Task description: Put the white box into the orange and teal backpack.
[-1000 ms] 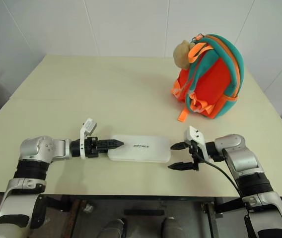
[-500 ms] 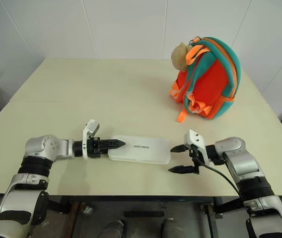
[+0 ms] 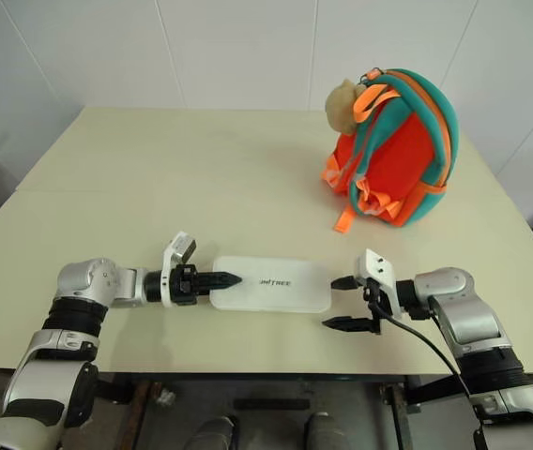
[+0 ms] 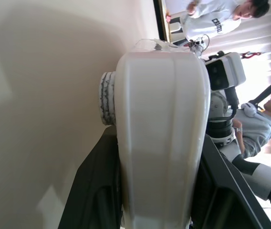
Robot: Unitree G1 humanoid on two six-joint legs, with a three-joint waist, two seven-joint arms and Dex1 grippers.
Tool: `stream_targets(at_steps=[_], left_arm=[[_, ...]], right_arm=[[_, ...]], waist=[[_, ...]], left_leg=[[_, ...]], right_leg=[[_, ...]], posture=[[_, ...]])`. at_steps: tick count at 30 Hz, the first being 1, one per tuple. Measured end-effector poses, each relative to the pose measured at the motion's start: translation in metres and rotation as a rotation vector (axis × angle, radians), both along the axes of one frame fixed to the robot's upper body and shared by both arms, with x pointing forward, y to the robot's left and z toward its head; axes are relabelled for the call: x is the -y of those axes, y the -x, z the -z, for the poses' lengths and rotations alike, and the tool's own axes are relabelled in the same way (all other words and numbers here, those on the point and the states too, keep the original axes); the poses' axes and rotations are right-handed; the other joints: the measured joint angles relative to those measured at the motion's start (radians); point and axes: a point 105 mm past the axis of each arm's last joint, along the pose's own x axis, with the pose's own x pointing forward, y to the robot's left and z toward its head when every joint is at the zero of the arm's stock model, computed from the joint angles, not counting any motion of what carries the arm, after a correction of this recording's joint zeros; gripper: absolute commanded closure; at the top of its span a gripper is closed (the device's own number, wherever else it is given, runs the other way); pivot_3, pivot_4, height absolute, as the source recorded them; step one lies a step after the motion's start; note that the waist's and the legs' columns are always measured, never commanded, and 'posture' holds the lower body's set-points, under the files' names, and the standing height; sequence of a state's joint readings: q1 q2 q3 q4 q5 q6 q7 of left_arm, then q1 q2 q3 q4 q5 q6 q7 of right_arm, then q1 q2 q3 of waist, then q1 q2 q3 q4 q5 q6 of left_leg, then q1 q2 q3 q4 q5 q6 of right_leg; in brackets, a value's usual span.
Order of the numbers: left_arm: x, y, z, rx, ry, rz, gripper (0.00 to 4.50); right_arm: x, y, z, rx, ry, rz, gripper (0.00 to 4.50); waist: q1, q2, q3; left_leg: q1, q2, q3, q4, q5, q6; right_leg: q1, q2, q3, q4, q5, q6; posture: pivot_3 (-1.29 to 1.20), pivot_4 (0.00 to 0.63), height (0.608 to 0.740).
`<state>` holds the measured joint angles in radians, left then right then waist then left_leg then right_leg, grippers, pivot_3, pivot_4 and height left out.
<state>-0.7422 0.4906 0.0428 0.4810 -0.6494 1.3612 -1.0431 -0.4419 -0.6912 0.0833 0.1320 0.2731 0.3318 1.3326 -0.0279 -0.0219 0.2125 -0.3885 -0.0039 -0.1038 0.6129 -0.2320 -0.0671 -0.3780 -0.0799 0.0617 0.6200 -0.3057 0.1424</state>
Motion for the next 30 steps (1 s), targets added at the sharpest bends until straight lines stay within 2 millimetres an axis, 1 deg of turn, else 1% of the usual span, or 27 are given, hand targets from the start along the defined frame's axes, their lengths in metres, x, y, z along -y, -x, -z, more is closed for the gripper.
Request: stream_targets(at_steps=[2, 4, 6, 8, 9, 11, 12, 14, 16, 17, 19, 22, 25, 27, 28, 30], left_arm=[[-0.001, 0.003, -0.004, 0.021, 0.000, 0.004, 3.18], [-0.005, 0.006, -0.008, 0.041, -0.011, 0.009, 3.18], [-0.019, 0.006, -0.012, 0.075, -0.021, -0.025, 3.18], [-0.043, 0.001, -0.023, 0.149, -0.038, -0.105, 3.18], [-0.054, -0.002, -0.029, 0.186, -0.048, -0.141, 3.18], [-0.071, -0.006, -0.040, 0.252, -0.063, -0.207, 3.18], [-0.076, -0.008, -0.045, 0.278, -0.065, -0.229, 3.18], [-0.084, -0.010, -0.049, 0.305, -0.068, -0.262, 3.18], [-0.086, -0.010, -0.047, 0.309, -0.076, -0.281, 3.18], [-0.086, -0.010, -0.046, 0.308, -0.080, -0.285, 3.18], [-0.087, -0.007, -0.042, 0.307, -0.084, -0.290, 3.18], [-0.083, 0.001, -0.041, 0.331, -0.080, -0.281, 3.18], [-0.080, 0.008, -0.041, 0.341, -0.078, -0.273, 3.18], [-0.082, 0.011, -0.041, 0.346, -0.075, -0.295, 3.18], [-0.084, 0.013, -0.041, 0.347, -0.072, -0.310, 3.18], [-0.083, 0.014, -0.044, 0.359, -0.058, -0.328, 3.18]], right_arm=[[-0.001, -0.006, -0.009, 0.034, -0.054, 0.052, 0.00], [0.001, -0.014, -0.024, 0.092, -0.113, 0.110, 0.00], [0.009, -0.027, -0.040, 0.166, -0.147, 0.200, 0.00], [0.026, -0.048, -0.060, 0.265, -0.174, 0.339, 0.00], [0.033, -0.056, -0.067, 0.302, -0.180, 0.392, 0.00], [0.040, -0.073, -0.079, 0.349, -0.193, 0.477, 0.00], [0.040, -0.082, -0.085, 0.371, -0.203, 0.509, 0.00], [0.037, -0.100, -0.100, 0.413, -0.228, 0.563, 0.00], [0.033, -0.121, -0.119, 0.453, -0.255, 0.638, 0.00], [0.031, -0.129, -0.127, 0.471, -0.265, 0.663, 0.00], [0.029, -0.143, -0.136, 0.484, -0.273, 0.726, 0.00], [0.026, -0.162, -0.140, 0.492, -0.247, 0.835, 0.00], [0.022, -0.171, -0.142, 0.500, -0.235, 0.902, 0.00], [0.010, -0.174, -0.143, 0.483, -0.253, 0.896, 0.00], [0.000, -0.175, -0.144, 0.474, -0.268, 0.880, 0.00], [-0.014, -0.176, -0.147, 0.463, -0.302, 0.853, 0.41]], waist=[[-0.001, 0.000, 0.000], [-0.004, 0.000, 0.000], [-0.007, 0.000, 0.000], [-0.009, -0.001, 0.001], [-0.007, -0.001, 0.001], [-0.007, 0.000, 0.001], [-0.007, 0.000, 0.001], [-0.008, 0.000, 0.001], [-0.009, 0.000, 0.001], [-0.009, 0.000, 0.001], [-0.009, 0.000, 0.001], [-0.008, 0.000, 0.001], [-0.008, 0.000, 0.001], [-0.014, 0.000, 0.001], [-0.020, 0.000, 0.001], [-0.029, 0.000, 0.001]], left_leg=[[-0.001, 0.000, 0.000, 0.000, 0.000, 0.000], [-0.001, 0.001, 0.001, -0.001, -0.001, -0.001], [-0.002, 0.001, 0.001, -0.002, -0.001, -0.002], [-0.006, 0.002, 0.002, -0.002, 0.000, -0.003], [-0.007, 0.002, 0.002, -0.002, 0.001, -0.004], [-0.008, 0.002, 0.002, -0.002, 0.001, -0.004], [-0.008, 0.001, 0.002, -0.002, 0.001, -0.004], [-0.009, 0.001, 0.002, -0.003, 0.001, -0.004], [-0.012, 0.001, 0.002, -0.003, 0.001, -0.004], [-0.013, 0.002, 0.002, -0.003, 0.001, -0.005], [-0.016, 0.002, 0.002, -0.004, 0.002, -0.007], [-0.020, 0.002, 0.003, -0.007, 0.004, -0.009], [-0.023, 0.002, 0.004, -0.010, 0.004, -0.010], [-0.023, 0.002, 0.005, -0.011, 0.004, -0.010], [-0.023, 0.002, 0.005, -0.011, 0.004, -0.010], [-0.023, 0.002, 0.005, -0.011, 0.005, -0.010]], right_leg=[[-0.001, 0.000, 0.000, 0.000, 0.000, 0.000], [-0.003, 0.000, 0.000, 0.002, -0.001, -0.001], [-0.006, 0.000, 0.000, 0.003, -0.001, -0.002], [-0.013, 0.000, 0.001, 0.007, -0.002, -0.004], [-0.015, 0.000, 0.001, 0.008, -0.002, -0.004], [-0.016, 0.000, 0.001, 0.008, -0.002, -0.004], [-0.016, 0.000, 0.001, 0.008, -0.002, -0.004], [-0.016, 0.000, 0.001, 0.007, -0.002, -0.004], [-0.019, 0.000, 0.001, 0.007, -0.002, -0.004], [-0.021, 0.000, 0.001, 0.007, -0.002, -0.004], [-0.024, 0.000, 0.001, 0.007, -0.002, -0.005], [-0.029, 0.000, 0.002, 0.008, -0.002, -0.005], [-0.033, 0.000, 0.002, 0.008, -0.003, -0.005], [-0.033, 0.000, 0.002, 0.008, -0.003, -0.005], [-0.033, 0.000, 0.002, 0.008, -0.003, -0.005], [-0.033, 0.000, 0.002, 0.008, -0.003, -0.005]], posture=[[0.00, 0.150, 0.740], [0.00, 0.150, 0.740], [0.00, 0.150, 0.740], [0.00, 0.150, 0.740], [0.00, 0.150, 0.740], [0.00, 0.150, 0.740], [0.00, 0.150, 0.740], [0.00, 0.150, 0.740], [0.00, 0.150, 0.740], [0.00, 0.150, 0.740], [0.00, 0.150, 0.740], [0.00, 0.150, 0.740], [0.00, 0.150, 0.740], [0.00, 0.150, 0.740], [0.00, 0.150, 0.740], [0.00, 0.150, 0.740]])
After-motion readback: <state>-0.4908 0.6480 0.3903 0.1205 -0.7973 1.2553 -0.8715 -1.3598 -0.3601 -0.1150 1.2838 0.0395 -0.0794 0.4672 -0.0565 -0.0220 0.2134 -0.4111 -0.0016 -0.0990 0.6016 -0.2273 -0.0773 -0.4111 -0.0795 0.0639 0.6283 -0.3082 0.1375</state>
